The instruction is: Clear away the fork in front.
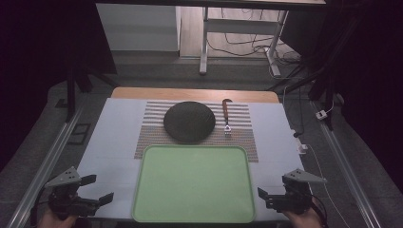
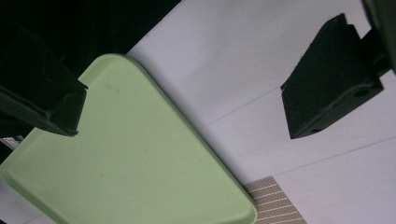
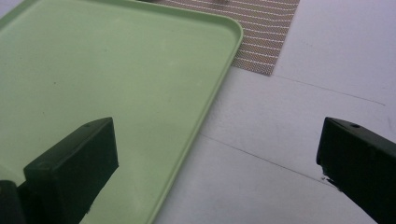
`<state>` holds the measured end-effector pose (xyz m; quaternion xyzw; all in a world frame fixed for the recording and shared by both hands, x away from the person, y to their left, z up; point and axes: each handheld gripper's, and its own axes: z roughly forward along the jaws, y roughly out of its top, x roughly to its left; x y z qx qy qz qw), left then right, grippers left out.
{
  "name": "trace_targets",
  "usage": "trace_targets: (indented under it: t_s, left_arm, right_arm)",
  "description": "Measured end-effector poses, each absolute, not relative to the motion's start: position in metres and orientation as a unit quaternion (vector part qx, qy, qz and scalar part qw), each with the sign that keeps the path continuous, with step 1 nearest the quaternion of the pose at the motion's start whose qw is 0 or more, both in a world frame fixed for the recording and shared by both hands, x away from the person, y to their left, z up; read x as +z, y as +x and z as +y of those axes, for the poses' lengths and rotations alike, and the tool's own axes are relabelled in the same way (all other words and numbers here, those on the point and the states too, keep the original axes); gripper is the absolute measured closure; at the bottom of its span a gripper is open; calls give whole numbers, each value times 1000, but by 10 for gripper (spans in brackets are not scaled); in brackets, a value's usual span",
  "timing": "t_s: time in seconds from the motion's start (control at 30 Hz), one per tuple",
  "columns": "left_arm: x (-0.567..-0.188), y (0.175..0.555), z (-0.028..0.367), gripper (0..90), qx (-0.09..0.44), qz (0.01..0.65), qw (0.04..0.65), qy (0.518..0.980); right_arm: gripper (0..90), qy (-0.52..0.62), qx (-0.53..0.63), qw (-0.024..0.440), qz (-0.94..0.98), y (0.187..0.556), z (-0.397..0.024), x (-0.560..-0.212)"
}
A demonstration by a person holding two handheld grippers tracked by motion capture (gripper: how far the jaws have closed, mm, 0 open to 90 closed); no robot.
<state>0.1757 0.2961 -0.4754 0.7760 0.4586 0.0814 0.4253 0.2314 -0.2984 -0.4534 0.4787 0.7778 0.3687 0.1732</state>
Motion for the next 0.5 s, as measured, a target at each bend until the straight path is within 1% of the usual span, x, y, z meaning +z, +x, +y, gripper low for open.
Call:
trace_targets:
  t_s: [0.5]
  left_arm:
    - [-476, 177, 294, 2, 73, 454, 419, 783]
  right_arm:
    - [0, 457, 365, 176, 792, 231, -294, -453]
